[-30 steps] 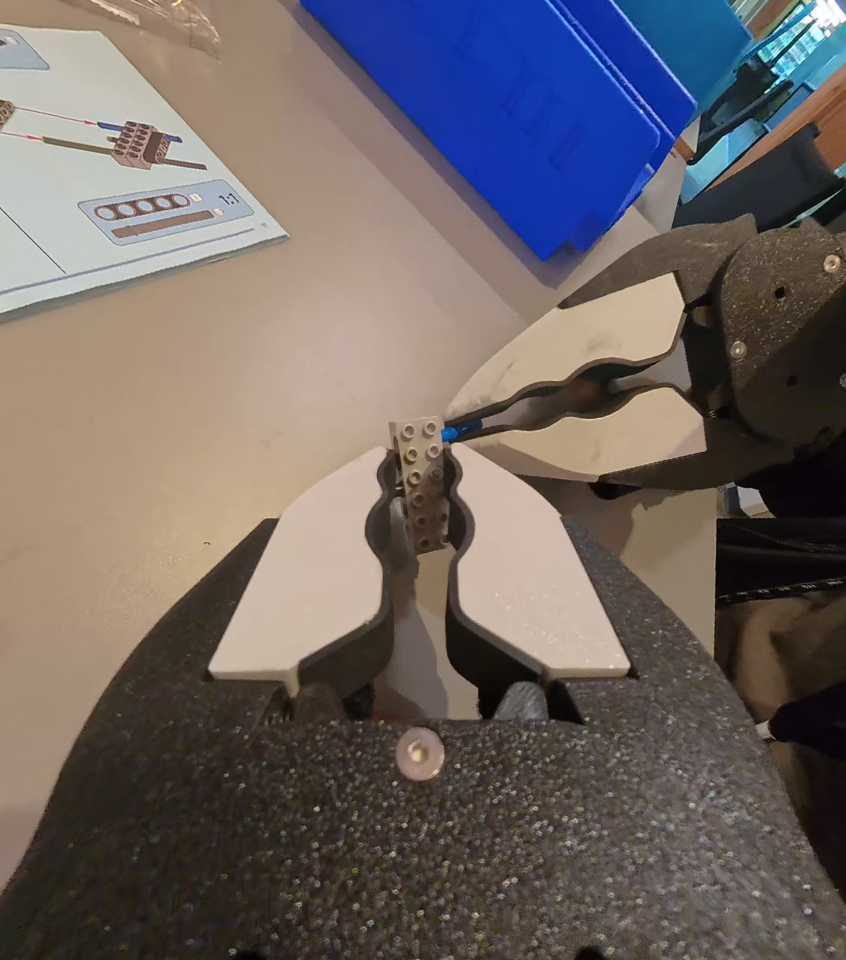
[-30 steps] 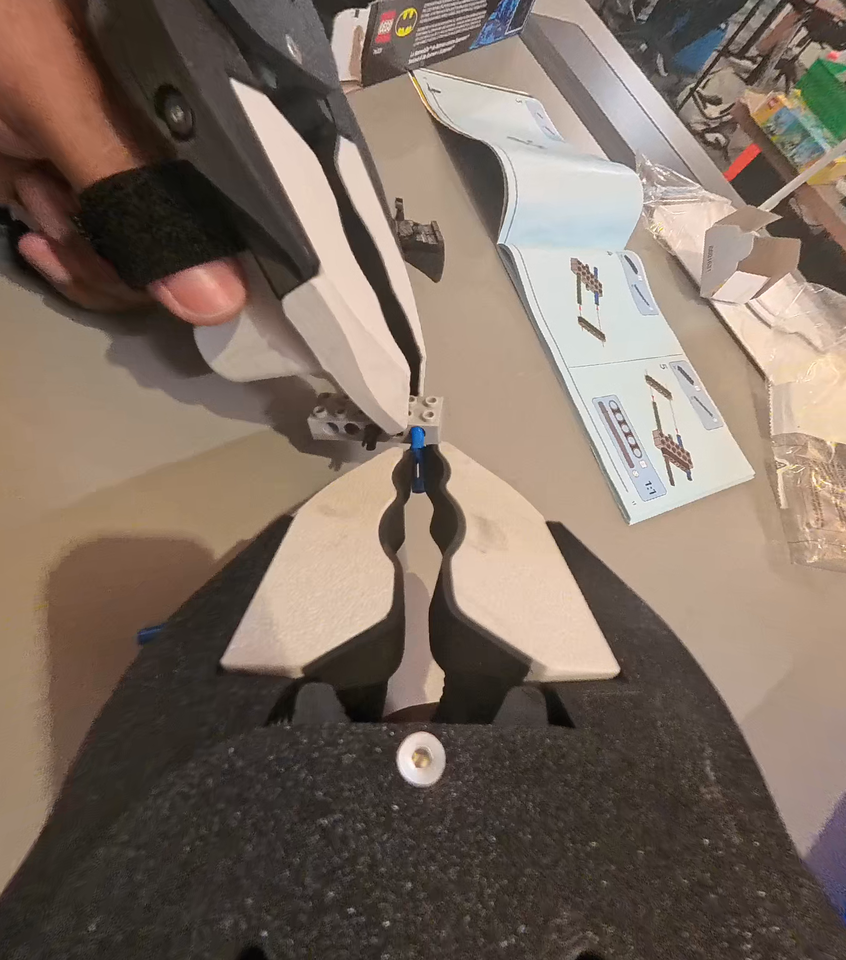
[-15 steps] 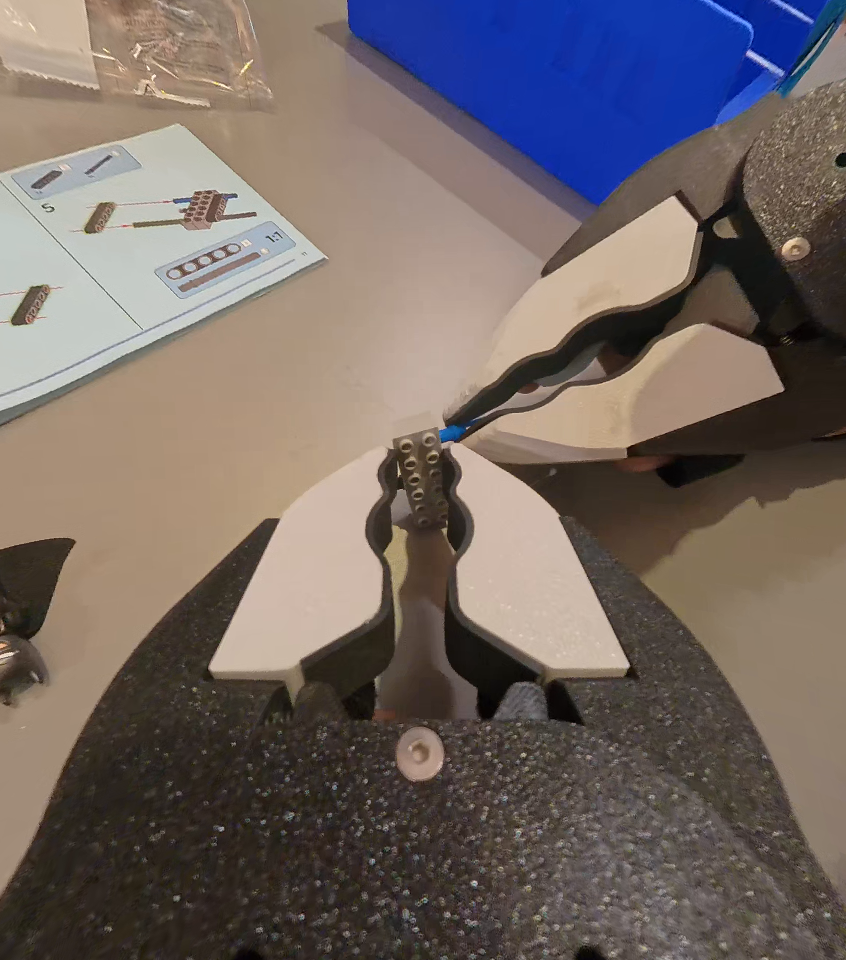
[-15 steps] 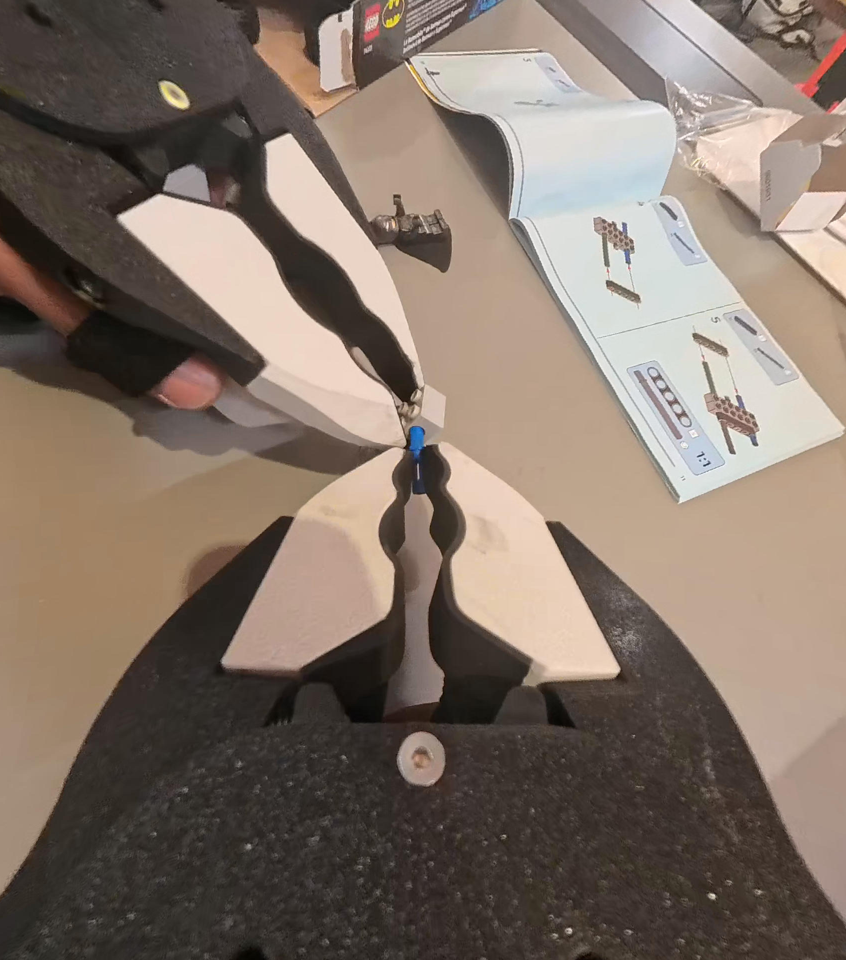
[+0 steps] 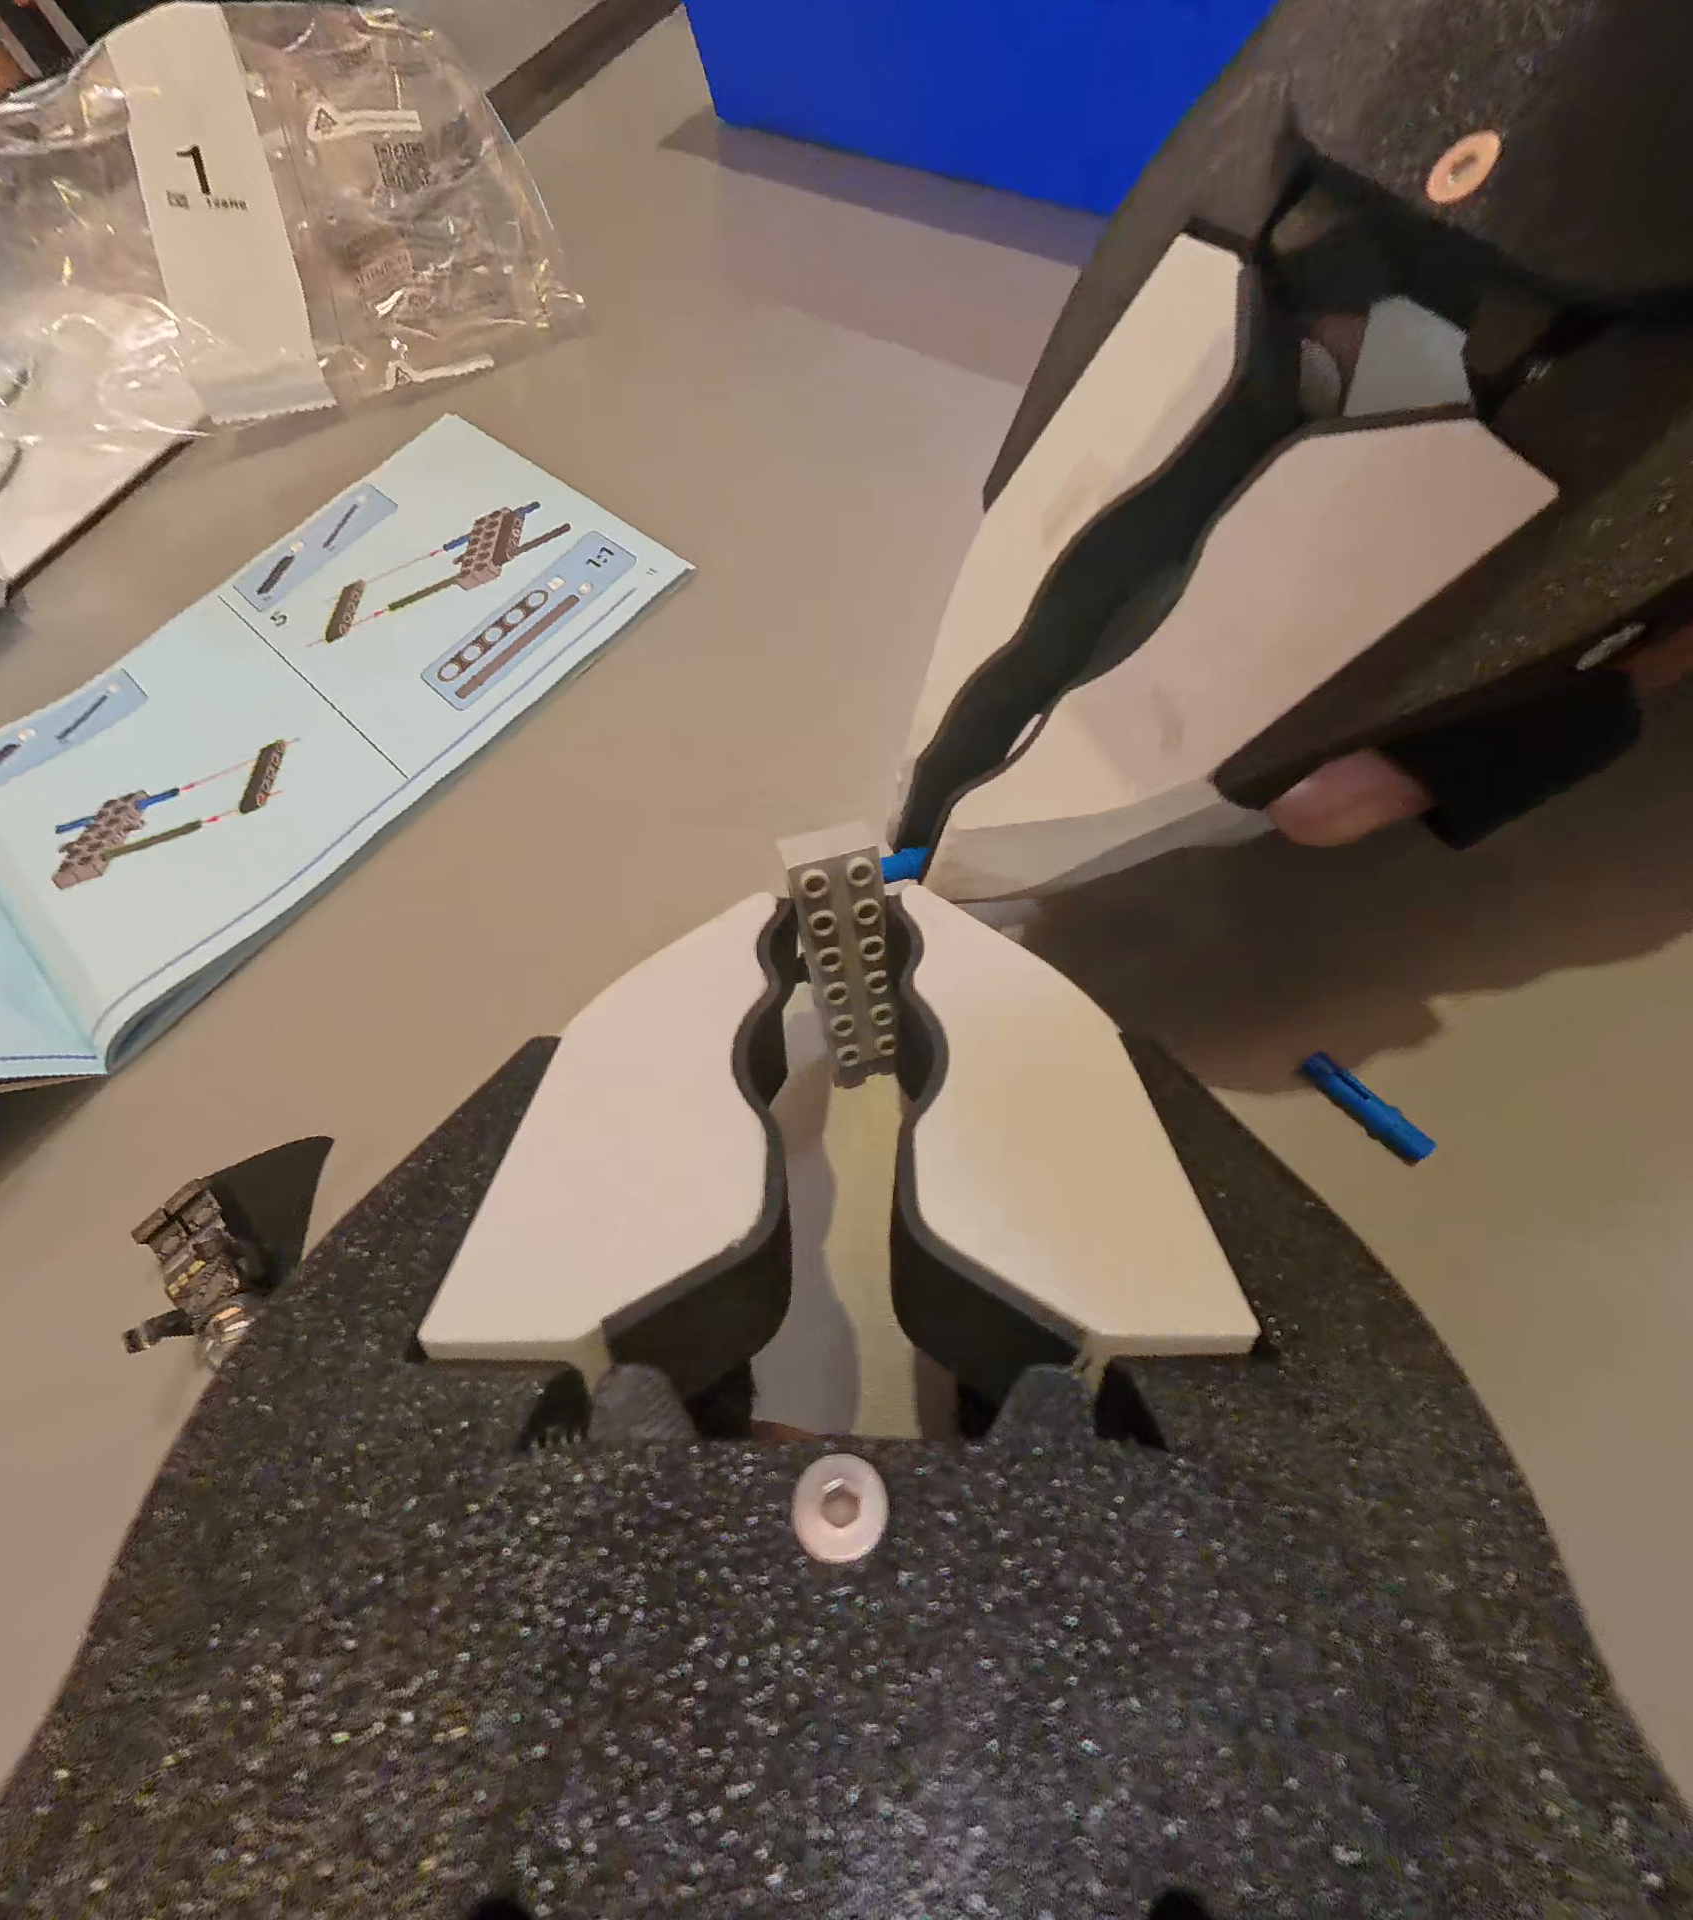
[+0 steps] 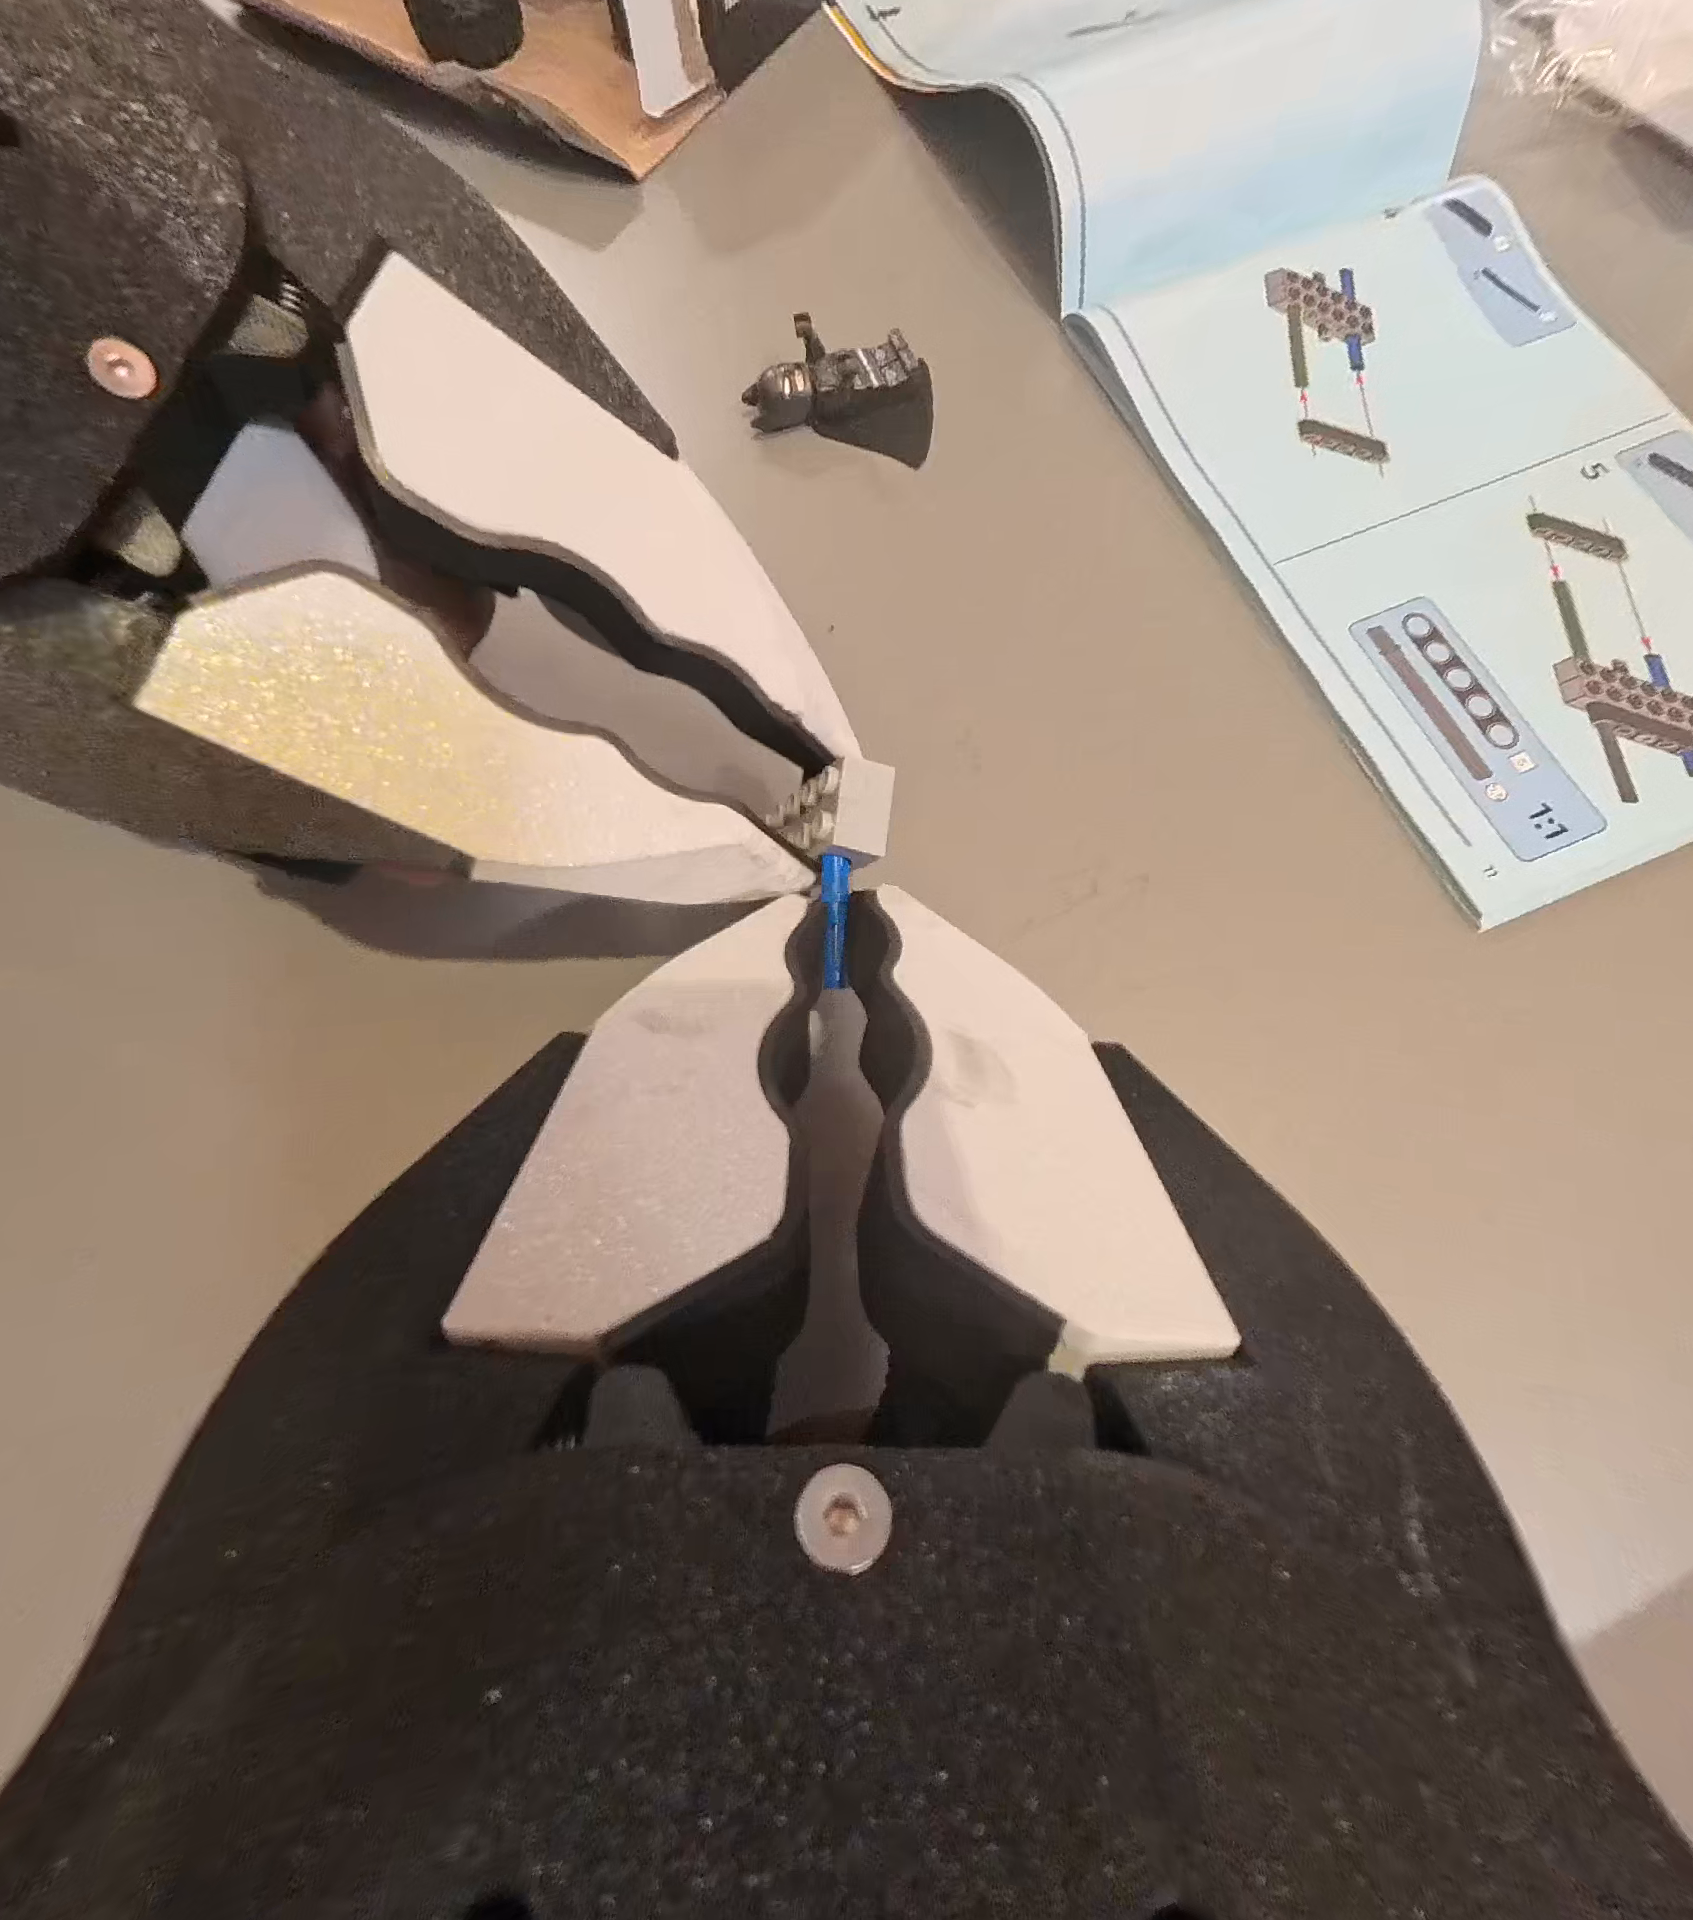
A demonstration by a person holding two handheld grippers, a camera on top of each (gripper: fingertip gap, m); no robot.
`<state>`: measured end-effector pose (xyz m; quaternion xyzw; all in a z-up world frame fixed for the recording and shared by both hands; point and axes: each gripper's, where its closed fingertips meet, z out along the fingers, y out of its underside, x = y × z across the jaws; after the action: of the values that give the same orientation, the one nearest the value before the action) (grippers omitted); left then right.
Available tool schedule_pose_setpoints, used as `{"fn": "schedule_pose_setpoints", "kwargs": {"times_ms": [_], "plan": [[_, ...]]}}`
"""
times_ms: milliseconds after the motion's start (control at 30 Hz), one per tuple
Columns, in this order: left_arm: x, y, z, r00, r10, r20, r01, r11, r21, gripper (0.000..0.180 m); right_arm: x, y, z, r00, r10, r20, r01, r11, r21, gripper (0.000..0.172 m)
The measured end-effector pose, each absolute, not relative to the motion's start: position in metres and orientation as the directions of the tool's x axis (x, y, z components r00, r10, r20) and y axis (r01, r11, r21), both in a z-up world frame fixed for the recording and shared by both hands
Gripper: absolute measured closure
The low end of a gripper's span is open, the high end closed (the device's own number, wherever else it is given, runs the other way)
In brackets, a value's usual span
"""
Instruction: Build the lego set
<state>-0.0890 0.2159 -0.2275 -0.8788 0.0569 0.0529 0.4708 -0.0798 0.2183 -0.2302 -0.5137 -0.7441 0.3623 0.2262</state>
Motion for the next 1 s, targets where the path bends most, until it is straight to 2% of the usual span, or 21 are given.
{"fn": "schedule_pose_setpoints", "kwargs": {"times_ms": [233, 500, 733, 1000], "plan": [[-0.090, 0.217, -0.230, 0.981, -0.046, -0.186, -0.179, -0.565, -0.806, 0.165, -0.083, 0.222, -0.235, -0.359, 0.910, 0.209, 0.559, 0.389, -0.732, 0.167], [-0.090, 0.217, -0.231, 0.973, -0.031, -0.227, -0.203, -0.574, -0.793, 0.165, -0.084, 0.223, -0.237, -0.345, 0.885, 0.313, 0.540, 0.460, -0.705, 0.168], [-0.090, 0.215, -0.232, 0.953, -0.053, -0.300, -0.275, -0.570, -0.774, 0.165, -0.084, 0.218, -0.241, -0.359, 0.933, 0.022, 0.609, 0.252, -0.752, 0.168], [-0.090, 0.214, -0.235, 0.963, -0.107, -0.246, -0.262, -0.580, -0.771, 0.164, -0.084, 0.217, -0.245, -0.388, 0.921, 0.026, 0.602, 0.275, -0.750, 0.167]]}}
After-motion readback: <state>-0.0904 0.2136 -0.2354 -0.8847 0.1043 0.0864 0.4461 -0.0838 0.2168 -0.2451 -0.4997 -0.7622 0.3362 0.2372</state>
